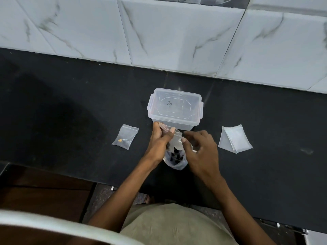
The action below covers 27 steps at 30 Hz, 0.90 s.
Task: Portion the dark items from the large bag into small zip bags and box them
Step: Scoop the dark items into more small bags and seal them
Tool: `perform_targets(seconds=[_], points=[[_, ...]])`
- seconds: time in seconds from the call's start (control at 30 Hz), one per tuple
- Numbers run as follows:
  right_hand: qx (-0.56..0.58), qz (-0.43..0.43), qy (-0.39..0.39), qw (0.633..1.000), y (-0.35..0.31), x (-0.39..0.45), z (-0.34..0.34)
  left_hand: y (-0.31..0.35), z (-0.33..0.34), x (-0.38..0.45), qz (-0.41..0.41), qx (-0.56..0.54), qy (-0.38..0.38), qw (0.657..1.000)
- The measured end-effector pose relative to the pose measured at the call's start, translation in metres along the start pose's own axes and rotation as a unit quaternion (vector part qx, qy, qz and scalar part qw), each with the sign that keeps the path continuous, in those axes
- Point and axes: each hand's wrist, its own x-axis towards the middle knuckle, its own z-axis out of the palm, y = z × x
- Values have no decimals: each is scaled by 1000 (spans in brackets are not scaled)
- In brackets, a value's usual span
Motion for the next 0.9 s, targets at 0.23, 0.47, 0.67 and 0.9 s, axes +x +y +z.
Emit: perform_targets(seconds=[0.23, 0.47, 0.67, 0.9], points=[[168, -12, -42, 985, -32, 33, -8, 27, 9, 9, 39, -13, -12, 999], [198, -66, -11, 978, -55, 74, -30, 76, 1, 24, 155, -20, 5, 988], [165, -94, 13, 982, -71, 95, -39, 101, -5, 33, 174, -34, 57, 983], [130, -126, 14, 983, -92, 115, -49, 128, -9, 35, 218, -35, 60, 974]])
